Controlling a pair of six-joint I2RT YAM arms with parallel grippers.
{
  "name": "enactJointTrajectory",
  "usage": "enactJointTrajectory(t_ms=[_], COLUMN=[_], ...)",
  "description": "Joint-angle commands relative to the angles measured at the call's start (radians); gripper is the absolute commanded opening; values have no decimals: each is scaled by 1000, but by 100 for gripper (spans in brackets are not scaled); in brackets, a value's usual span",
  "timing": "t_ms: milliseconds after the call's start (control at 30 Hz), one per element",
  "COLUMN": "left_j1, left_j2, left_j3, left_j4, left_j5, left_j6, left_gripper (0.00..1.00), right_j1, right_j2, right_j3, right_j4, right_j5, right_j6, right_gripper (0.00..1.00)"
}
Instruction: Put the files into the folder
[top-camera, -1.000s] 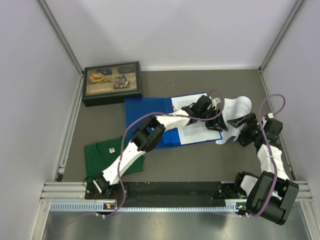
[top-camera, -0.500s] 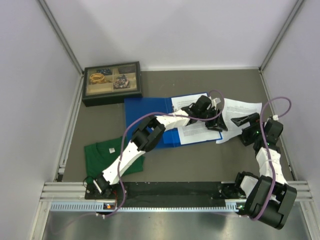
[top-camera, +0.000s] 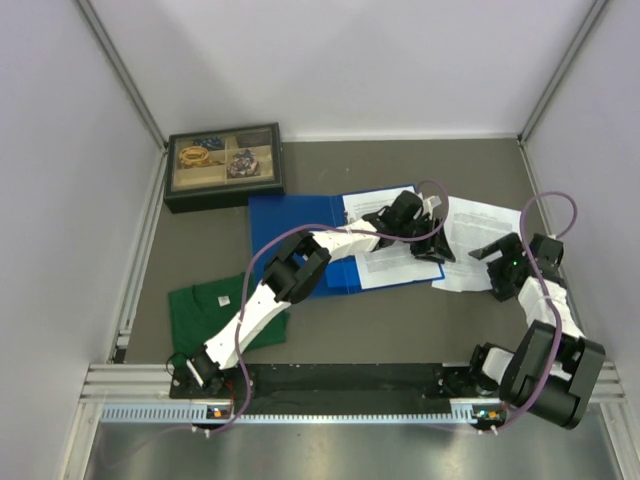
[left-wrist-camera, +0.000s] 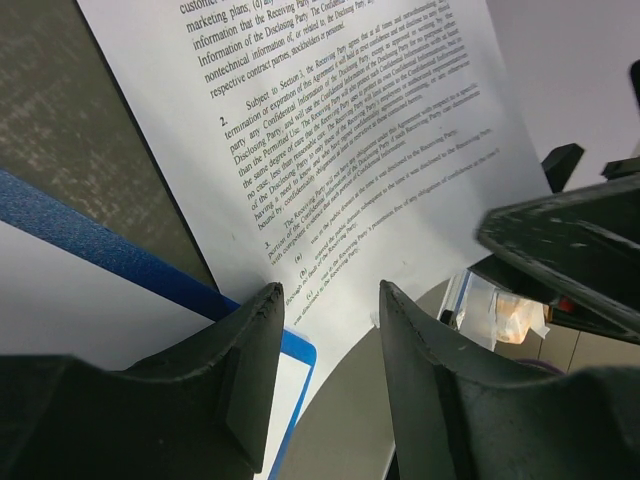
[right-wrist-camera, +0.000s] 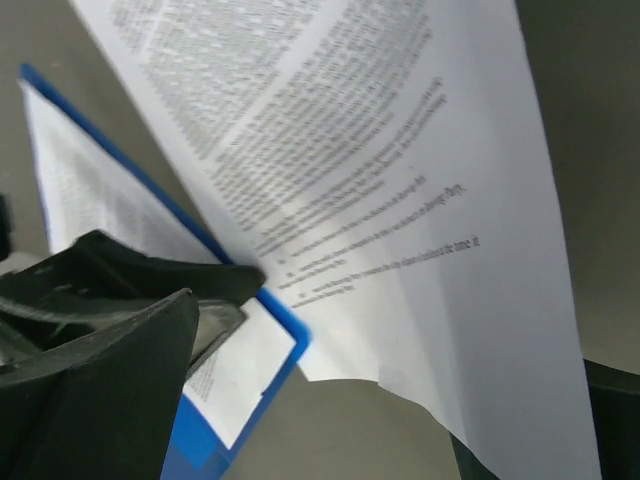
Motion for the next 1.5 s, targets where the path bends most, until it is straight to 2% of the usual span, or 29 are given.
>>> enactJointTrajectory(t_ms=[0, 167, 233, 267, 300, 400, 467, 567, 733, 767, 833, 867, 900, 933, 967, 1000, 1067, 1100, 1133, 1200, 1333, 1467], left_j1=[12, 12, 9, 9, 4, -2, -6, -19, -28, -26, -22, -14, -6, 1, 24, 36, 82, 98, 113, 159, 248, 270], left_j2=[65, 63, 62, 60, 59, 40, 7, -87, -289, -381, -487, -600, -662, -722, -836, -890, -1050, -1104, -1201, -1289, -1495, -1567], left_j3=[-47, -36, -9, 2, 28, 76, 106, 159, 113, 81, -77, -141, -279, -350, -475, -531, -690, -735, -775, -880, -1030, -1098], left_j4=[-128, -149, -184, -198, -223, -249, -282, -330, -359, -368, -361, -347, -336, -329, -323, -326, -326, -332, -338, -367, -393, -399], left_j5=[-72, -86, -97, -98, -101, -92, -72, -65, -29, -28, -34, -45, -57, -92, -106, -124, -184, -207, -256, -299, -379, -408], left_j6=[61, 87, 117, 130, 139, 163, 180, 217, 264, 281, 333, 347, 372, 381, 389, 397, 394, 392, 390, 381, 354, 306], left_gripper=[50, 50, 51, 52, 53, 62, 67, 71, 71, 71, 71, 71, 72, 73, 73, 73, 75, 76, 77, 78, 81, 82], right_j1=[-10, -28, -40, -42, -40, -40, -42, -30, 71, 84, 133, 162, 250, 298, 355, 457, 565, 669, 715, 807, 849, 825], right_j2=[45, 66, 62, 59, 60, 81, 91, 66, 13, 17, 32, 31, 28, 29, 34, 42, 78, 100, 120, 189, 256, 244], right_j3=[36, 29, 15, 12, 7, 22, 56, 157, 419, 464, 600, 639, 701, 731, 784, 809, 876, 898, 924, 999, 1042, 974], right_j4=[-44, -44, -27, -20, -4, 42, 33, -29, -173, -208, -292, -306, -322, -329, -328, -325, -302, -276, -261, -209, -52, 9], right_j5=[95, 161, 175, 188, 193, 222, 240, 282, 408, 409, 417, 423, 438, 467, 458, 457, 423, 409, 383, 270, 93, 101], right_j6=[-19, -30, -28, -28, -33, -45, -66, -135, -281, -295, -322, -338, -342, -346, -350, -346, -327, -321, -318, -281, -153, -93], right_gripper=[91, 80, 65, 56, 34, 0, 0, 0, 0, 0, 0, 0, 0, 0, 0, 0, 0, 0, 0, 0, 0, 0])
